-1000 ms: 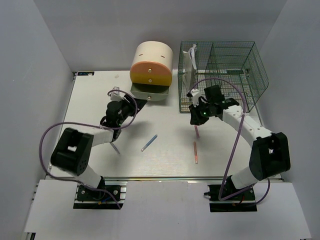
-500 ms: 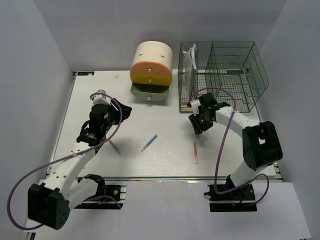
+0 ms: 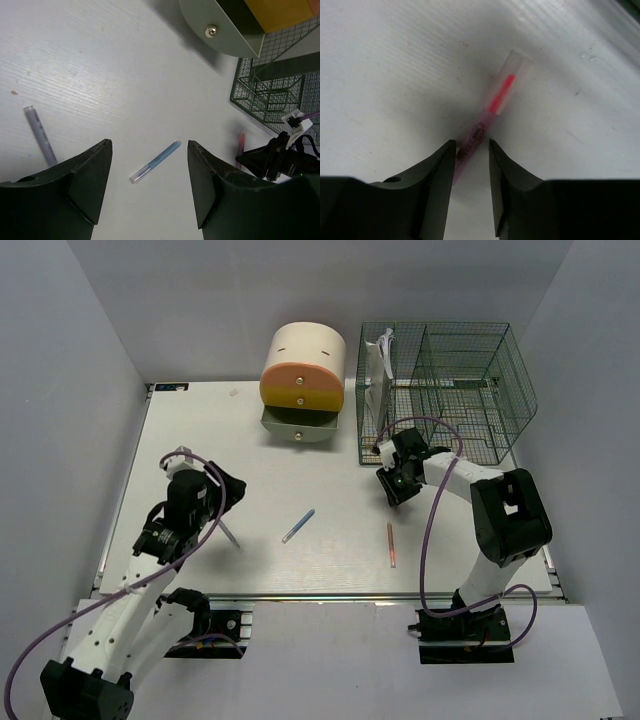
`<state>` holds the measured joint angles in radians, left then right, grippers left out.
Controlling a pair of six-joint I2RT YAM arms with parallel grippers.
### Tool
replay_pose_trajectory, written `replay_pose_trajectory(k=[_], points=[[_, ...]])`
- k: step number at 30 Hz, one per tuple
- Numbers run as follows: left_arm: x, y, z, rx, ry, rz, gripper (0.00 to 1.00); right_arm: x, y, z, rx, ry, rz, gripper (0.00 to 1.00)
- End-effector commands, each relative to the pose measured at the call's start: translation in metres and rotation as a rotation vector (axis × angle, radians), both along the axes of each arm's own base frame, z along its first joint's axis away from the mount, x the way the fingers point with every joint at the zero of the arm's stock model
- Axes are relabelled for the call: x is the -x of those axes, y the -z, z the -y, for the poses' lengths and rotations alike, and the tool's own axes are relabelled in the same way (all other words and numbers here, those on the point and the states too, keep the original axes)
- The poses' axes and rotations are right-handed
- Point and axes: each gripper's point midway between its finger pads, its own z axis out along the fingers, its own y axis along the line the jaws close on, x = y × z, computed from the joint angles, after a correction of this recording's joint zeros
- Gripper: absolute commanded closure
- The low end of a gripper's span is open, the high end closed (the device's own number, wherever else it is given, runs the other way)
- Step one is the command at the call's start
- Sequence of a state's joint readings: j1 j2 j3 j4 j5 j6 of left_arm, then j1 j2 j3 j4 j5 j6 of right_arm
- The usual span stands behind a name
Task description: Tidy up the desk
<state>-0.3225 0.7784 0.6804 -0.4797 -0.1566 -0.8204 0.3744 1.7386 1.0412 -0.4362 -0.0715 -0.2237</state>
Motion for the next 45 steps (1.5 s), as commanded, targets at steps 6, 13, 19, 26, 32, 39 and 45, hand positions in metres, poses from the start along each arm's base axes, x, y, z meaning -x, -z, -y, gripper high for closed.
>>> replay_pose_trajectory(k=[6,13,19,26,32,39,45], points=[[0.032,0.031,-0.026,0.024,-0.159,-0.112,0.28,-0.003,0.015,0.007,0.033,0.017,0.013,0.87],[0.044,0.057,-0.031,0.014,-0.216,-0.252,0.28,0.001,-0.035,-0.04,-0.177,-0.4,0.057,1.0],[0.05,0.066,-0.038,-0.019,-0.259,-0.318,0.28,-0.013,-0.11,-0.094,-0.324,-0.82,0.221,1.0],[0.063,0.083,-0.045,-0.047,-0.315,-0.417,0.27,-0.102,-0.176,-0.154,-0.286,-0.864,0.512,1.0],[0.059,0.087,-0.045,-0.055,-0.317,-0.424,0.27,-0.158,-0.213,-0.194,-0.253,-0.879,0.773,1.0],[0.058,0.091,-0.043,-0.06,-0.309,-0.445,0.27,-0.2,-0.212,-0.224,-0.202,-0.859,0.936,0.99],[0.057,0.097,-0.041,-0.056,-0.304,-0.445,0.27,-0.218,-0.192,-0.231,-0.164,-0.83,0.938,0.85]])
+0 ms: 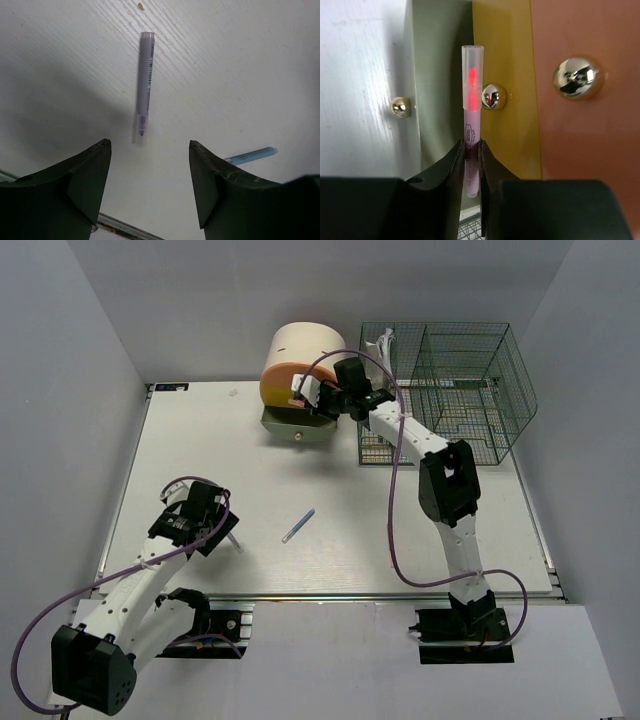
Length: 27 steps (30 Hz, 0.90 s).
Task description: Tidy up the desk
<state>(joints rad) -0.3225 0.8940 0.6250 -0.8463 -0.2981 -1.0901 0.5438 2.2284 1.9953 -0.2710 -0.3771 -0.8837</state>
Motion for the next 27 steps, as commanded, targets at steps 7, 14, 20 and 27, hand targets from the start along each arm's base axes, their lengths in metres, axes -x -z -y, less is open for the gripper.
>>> replay_pose_trajectory(k=[7,14,20,27], points=[[-0.013,0.003,0.004,0.003,0.001,0.009,0.27,-0.014,-0.035,0.001,-0.047,0.03,0.097,0.57],[-0.017,0.017,0.004,-0.02,0.007,-0.039,0.29,0.007,-0.07,0.006,-0.16,0.056,0.027,0.72],[-0.017,0.036,0.002,-0.051,-0.003,-0.108,0.38,0.096,-0.092,0.012,-0.337,-0.096,-0.238,0.91],[-0.025,0.056,0.003,-0.084,0.012,-0.163,0.48,0.169,-0.112,0.035,-0.448,-0.156,-0.285,0.89]])
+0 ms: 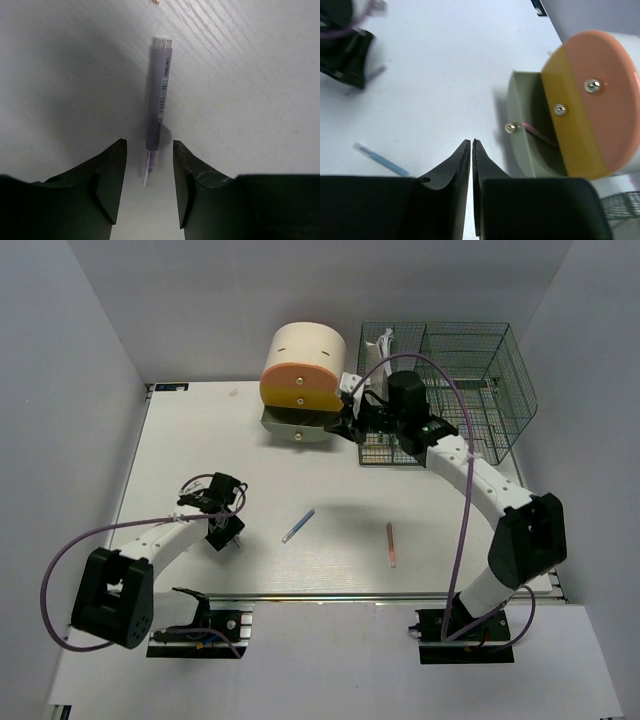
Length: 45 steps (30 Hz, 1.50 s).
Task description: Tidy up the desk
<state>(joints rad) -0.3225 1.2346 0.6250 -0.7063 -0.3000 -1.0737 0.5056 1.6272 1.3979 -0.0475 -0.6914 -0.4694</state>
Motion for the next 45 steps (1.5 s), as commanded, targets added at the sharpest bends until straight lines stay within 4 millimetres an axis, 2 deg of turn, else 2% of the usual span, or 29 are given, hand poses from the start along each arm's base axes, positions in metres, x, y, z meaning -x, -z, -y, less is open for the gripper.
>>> replay_pose_trajectory(k=[1,10,19,22,25,26,27,28,30,31,32,33,35,36,37,38,39,40,45], points=[[-0.013,0.002,0.001,-0.011,0.003,0.021,0.48,0.027,-0.008,-0.004,-0.077,-0.065,-0.049,0.89],[-0.006,0.023,0.001,-0.022,0.026,-0.054,0.57,0.053,0.002,0.016,-0.062,-0.043,-0.081,0.88],[0.011,0.031,0.001,-0.033,0.062,-0.169,0.81,0.066,-0.007,0.028,-0.083,-0.02,-0.077,0.88],[0.005,0.023,0.005,-0.024,0.098,-0.151,0.87,0.069,-0.006,0.031,-0.086,-0.018,-0.088,0.88],[-0.022,0.001,0.016,0.002,0.189,-0.054,0.97,0.073,-0.005,0.035,-0.077,-0.025,-0.079,0.81],[-0.032,-0.01,0.024,0.031,0.227,-0.007,1.0,0.073,-0.005,0.037,-0.074,-0.026,-0.07,0.76],[-0.046,-0.025,0.032,0.052,0.259,0.051,1.0,0.074,-0.007,0.037,-0.075,-0.036,-0.061,0.65],[-0.061,-0.038,0.039,0.063,0.306,0.12,1.0,0.079,0.0,0.039,-0.053,-0.049,-0.082,0.62],[-0.082,-0.065,0.06,0.131,0.394,0.237,1.0,0.082,0.002,0.042,-0.042,-0.065,-0.087,0.58],[-0.099,-0.08,0.068,0.14,0.445,0.318,1.0,0.085,0.003,0.043,-0.038,-0.067,-0.093,0.58],[-0.105,-0.092,0.079,0.176,0.489,0.364,1.0,0.084,0.004,0.046,-0.038,-0.062,-0.095,0.58],[-0.12,-0.111,0.093,0.205,0.561,0.459,1.0,0.087,0.003,0.046,-0.04,-0.065,-0.09,0.59],[-0.134,-0.129,0.106,0.223,0.634,0.543,1.0,0.086,0.004,0.05,-0.046,-0.05,-0.094,0.6],[-0.139,-0.13,0.115,0.256,0.668,0.556,1.0,0.087,0.0,0.051,-0.052,-0.045,-0.083,0.6],[-0.151,-0.145,0.122,0.268,0.677,0.61,1.0,0.087,-0.001,0.052,-0.054,-0.04,-0.08,0.61],[-0.158,-0.149,0.126,0.284,0.673,0.616,1.0,0.085,-0.001,0.055,-0.057,-0.028,-0.081,0.61],[-0.167,-0.139,0.129,0.311,0.618,0.578,1.0,0.086,-0.002,0.055,-0.058,-0.021,-0.075,0.61],[-0.182,-0.156,0.136,0.334,0.605,0.614,1.0,0.085,-0.003,0.057,-0.06,-0.014,-0.072,0.61],[-0.235,-0.174,0.162,0.53,0.384,0.629,1.0,0.081,-0.011,0.065,-0.074,0.044,-0.052,0.61]])
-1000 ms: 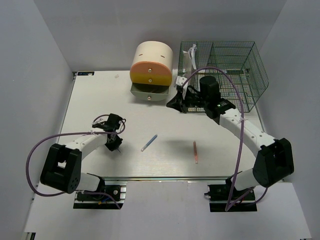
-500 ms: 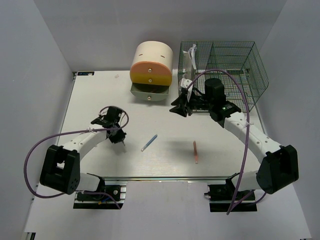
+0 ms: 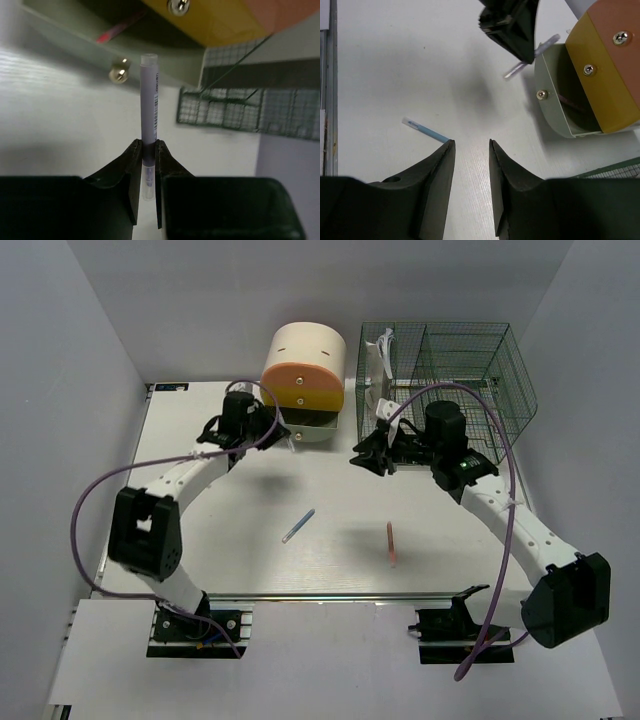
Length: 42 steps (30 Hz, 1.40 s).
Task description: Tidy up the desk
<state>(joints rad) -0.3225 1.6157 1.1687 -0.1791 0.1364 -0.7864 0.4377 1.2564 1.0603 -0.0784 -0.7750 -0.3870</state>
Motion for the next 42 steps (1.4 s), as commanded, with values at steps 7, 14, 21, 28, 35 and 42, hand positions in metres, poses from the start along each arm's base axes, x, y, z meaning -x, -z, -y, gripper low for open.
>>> replay_pose_trajectory(k=[7,14,21,28,35,42], points=[[-0.084,-0.04,0.036,0.426,-0.265,-0.1,1.0,0.0,-0.018,0.02,-0.042,0.096,0.058,0.6],[-0.096,-0.038,0.021,0.564,-0.486,-0.156,1.0,0.007,-0.015,0.029,-0.051,0.123,0.049,0.6],[-0.114,-0.024,0.022,0.628,-0.582,-0.181,1.0,0.01,-0.011,0.029,-0.052,0.119,0.033,0.6],[-0.128,-0.018,0.029,0.657,-0.577,-0.183,0.71,0.014,-0.007,0.034,-0.033,0.122,0.035,0.54],[-0.119,-0.027,0.03,0.682,-0.547,-0.167,0.54,0.021,0.007,0.037,-0.004,0.122,-0.011,0.51],[-0.102,-0.055,0.025,0.719,-0.504,-0.092,0.61,0.033,0.044,0.043,0.059,0.144,-0.159,0.54]])
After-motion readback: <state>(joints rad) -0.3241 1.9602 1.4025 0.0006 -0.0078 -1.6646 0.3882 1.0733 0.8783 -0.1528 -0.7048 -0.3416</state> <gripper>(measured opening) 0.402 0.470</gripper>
